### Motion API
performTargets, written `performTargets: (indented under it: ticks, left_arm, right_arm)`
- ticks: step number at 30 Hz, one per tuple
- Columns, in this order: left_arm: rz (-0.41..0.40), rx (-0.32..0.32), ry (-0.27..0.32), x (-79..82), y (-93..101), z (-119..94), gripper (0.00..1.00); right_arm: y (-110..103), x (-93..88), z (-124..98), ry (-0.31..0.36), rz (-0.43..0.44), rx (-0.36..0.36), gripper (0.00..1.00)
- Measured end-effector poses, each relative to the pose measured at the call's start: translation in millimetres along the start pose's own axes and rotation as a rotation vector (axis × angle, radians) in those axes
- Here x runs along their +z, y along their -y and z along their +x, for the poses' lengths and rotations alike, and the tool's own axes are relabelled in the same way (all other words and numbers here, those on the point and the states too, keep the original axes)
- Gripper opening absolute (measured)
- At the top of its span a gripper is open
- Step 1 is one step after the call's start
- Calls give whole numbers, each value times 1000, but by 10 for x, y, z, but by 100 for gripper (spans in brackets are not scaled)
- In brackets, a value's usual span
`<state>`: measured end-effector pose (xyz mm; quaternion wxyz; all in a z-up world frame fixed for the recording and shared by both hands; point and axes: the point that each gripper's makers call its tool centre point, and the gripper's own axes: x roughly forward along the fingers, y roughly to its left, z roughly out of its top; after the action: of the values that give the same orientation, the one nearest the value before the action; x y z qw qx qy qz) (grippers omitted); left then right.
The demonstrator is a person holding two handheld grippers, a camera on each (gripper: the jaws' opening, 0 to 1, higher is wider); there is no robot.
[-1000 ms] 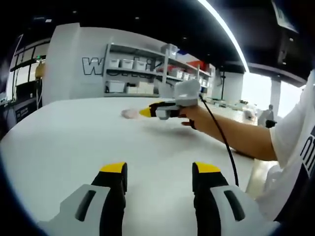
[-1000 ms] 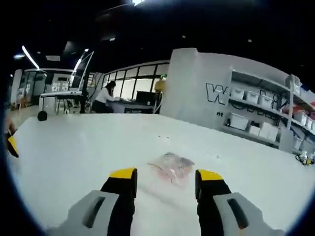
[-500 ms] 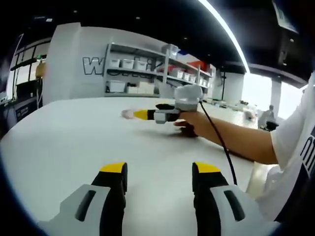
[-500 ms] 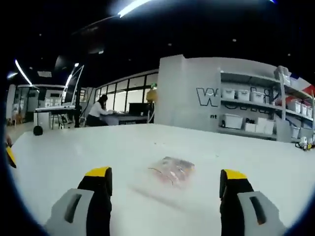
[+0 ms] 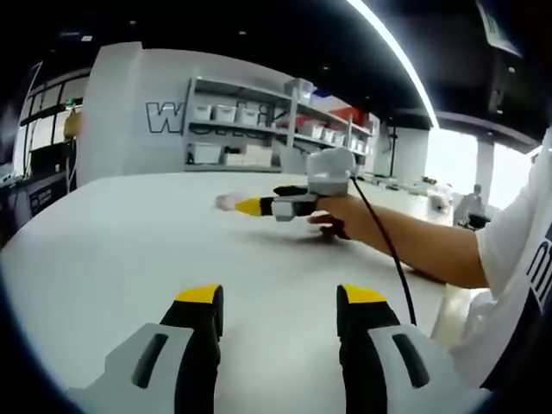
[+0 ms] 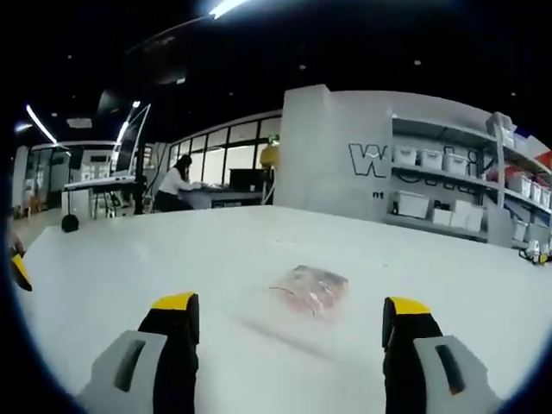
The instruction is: Open the resealable bag by pulling the two sides of the seal apart until the entire bag opening is separated and visibly accessible.
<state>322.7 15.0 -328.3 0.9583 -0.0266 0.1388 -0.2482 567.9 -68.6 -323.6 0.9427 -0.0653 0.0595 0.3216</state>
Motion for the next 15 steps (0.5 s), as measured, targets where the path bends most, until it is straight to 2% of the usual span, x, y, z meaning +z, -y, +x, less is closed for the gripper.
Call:
performTargets:
  ticks: [7, 15]
  left_arm:
    - [1, 0, 3, -1, 3, -4, 53]
    - [1, -1, 5, -2, 12, -2, 53]
  right_arm:
    - [-42, 88, -62, 17, 0, 6, 87]
    - [-45, 72, -101, 7, 11, 20, 81]
